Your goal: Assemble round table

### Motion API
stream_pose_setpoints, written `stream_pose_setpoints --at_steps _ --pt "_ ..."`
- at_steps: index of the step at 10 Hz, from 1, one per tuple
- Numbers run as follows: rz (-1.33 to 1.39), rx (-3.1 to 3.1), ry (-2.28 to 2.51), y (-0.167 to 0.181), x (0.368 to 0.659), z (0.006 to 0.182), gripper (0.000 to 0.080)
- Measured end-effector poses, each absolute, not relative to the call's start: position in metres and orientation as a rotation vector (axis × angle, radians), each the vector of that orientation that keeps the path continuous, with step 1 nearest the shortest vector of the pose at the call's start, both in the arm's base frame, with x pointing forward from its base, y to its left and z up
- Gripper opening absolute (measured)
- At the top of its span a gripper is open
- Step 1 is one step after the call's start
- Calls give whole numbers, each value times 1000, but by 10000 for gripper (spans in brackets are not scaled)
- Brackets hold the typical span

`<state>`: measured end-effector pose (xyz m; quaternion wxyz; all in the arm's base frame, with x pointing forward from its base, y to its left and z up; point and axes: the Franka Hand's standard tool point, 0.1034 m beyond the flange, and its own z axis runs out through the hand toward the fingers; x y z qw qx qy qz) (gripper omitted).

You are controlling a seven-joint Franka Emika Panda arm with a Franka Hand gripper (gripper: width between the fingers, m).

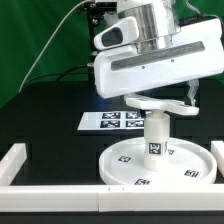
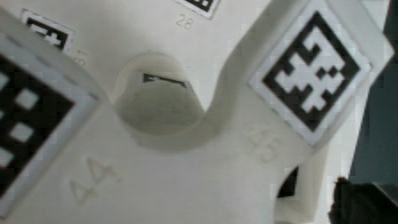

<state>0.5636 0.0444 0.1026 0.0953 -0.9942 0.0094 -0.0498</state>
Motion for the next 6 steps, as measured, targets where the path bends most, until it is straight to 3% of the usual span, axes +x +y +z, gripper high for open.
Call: stream_pose_setpoints --at_steps 6 --pt "-166 -2970 -35 30 567 106 649"
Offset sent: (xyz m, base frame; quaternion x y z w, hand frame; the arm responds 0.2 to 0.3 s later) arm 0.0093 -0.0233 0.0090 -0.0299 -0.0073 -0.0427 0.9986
